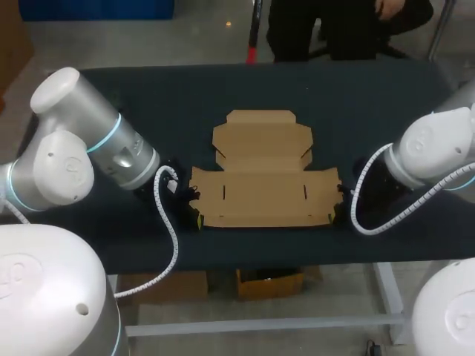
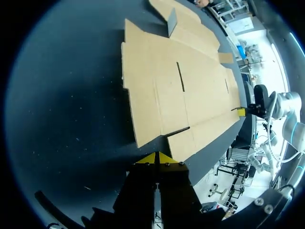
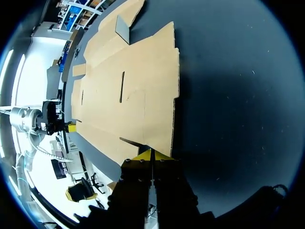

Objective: Assemble the packaging by folding the flat box into shape, placing the metal phone stand inside, and closing the box properly

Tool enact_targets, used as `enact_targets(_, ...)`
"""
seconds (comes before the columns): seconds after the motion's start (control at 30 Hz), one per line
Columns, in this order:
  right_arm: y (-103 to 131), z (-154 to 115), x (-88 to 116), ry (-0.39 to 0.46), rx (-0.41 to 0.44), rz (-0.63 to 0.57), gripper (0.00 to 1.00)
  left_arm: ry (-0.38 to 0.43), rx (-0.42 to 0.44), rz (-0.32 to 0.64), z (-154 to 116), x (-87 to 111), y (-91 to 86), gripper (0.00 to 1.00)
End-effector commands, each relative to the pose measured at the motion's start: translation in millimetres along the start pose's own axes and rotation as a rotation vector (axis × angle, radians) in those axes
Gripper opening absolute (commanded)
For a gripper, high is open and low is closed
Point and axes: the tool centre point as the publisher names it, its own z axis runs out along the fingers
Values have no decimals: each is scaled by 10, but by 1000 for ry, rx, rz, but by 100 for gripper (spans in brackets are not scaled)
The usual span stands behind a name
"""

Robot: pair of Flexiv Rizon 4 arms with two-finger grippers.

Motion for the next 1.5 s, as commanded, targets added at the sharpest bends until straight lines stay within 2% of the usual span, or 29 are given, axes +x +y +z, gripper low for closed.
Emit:
enact_targets(0.03,-7,31,-12,10,-1,1,0,-3,0,0,9,1,1,0)
enact_targets(1.5,46,16,100,29,-34,-11,0,23,-20,6,48,-9,-28,0)
